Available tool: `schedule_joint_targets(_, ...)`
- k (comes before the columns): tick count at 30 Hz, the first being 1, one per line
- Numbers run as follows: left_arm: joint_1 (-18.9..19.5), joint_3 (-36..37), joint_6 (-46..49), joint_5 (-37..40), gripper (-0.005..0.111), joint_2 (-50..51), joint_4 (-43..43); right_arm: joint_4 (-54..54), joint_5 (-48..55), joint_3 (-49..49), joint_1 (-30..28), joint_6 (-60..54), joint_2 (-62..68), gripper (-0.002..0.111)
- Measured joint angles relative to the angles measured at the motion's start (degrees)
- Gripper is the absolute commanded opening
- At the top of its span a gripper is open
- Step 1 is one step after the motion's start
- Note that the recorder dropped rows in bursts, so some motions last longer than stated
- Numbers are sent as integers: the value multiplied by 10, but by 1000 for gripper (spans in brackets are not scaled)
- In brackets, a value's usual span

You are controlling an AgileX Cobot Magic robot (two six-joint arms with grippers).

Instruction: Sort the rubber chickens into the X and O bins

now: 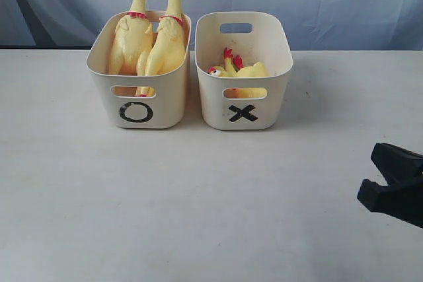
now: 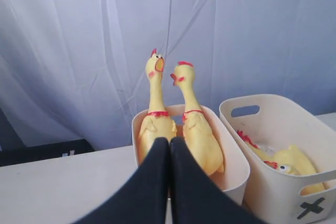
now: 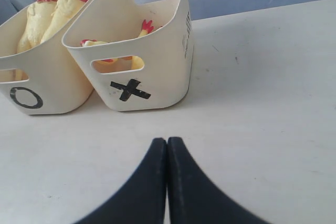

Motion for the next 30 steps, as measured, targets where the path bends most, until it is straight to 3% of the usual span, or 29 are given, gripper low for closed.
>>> schedule_joint_targets(17, 0, 134, -17, 94, 0, -326, -11, 0, 0, 0, 0, 0, 0, -1)
schedule_joint_targets(24, 0, 145, -17, 257, 0, -370, -39, 0, 0, 0, 0, 0, 0, -1)
schedule_joint_targets(30, 0, 148, -17, 286, 0, -372, -39, 0, 0, 0, 0, 0, 0, -1)
